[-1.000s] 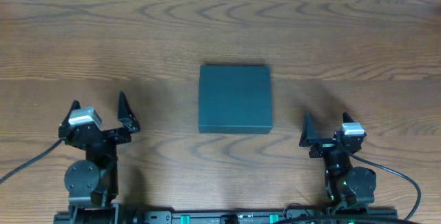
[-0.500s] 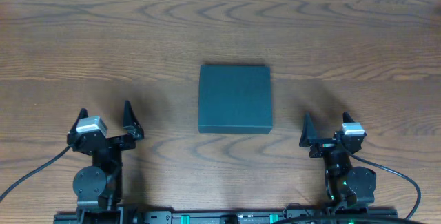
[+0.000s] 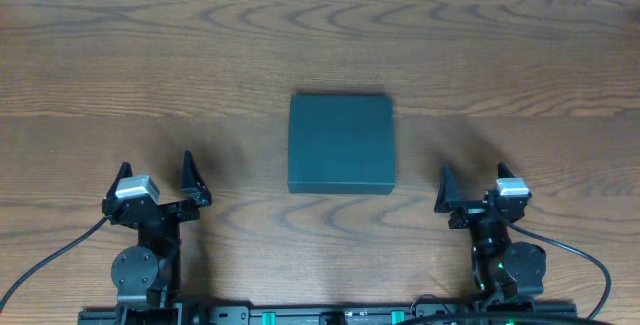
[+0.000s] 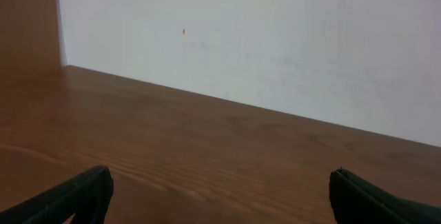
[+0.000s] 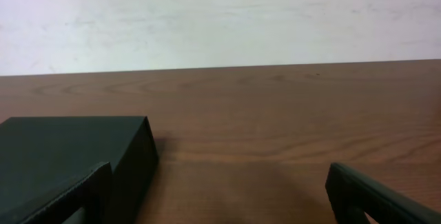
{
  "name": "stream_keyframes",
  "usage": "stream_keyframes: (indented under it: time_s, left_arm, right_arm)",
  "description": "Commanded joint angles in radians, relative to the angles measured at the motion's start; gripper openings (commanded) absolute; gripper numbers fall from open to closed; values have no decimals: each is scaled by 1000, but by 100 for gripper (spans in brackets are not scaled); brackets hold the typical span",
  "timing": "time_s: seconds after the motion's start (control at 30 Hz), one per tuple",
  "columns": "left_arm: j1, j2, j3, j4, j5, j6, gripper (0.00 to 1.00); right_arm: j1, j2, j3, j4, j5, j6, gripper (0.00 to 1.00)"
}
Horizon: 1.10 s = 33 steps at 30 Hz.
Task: Pack container
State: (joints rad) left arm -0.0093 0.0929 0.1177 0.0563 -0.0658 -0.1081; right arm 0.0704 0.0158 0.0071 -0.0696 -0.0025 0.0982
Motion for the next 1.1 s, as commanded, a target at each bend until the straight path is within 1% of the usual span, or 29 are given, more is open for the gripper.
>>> stream_keyframes:
  time_s: [0.0, 1.07]
  left_arm:
    - [3, -18, -16, 6, 6, -9, 98]
    - [-1, -91, -109, 19, 6, -9, 98]
  right_arm:
    - [-5, -3, -2, -5, 10, -10, 99]
    - [-5, -3, -2, -5, 10, -10, 99]
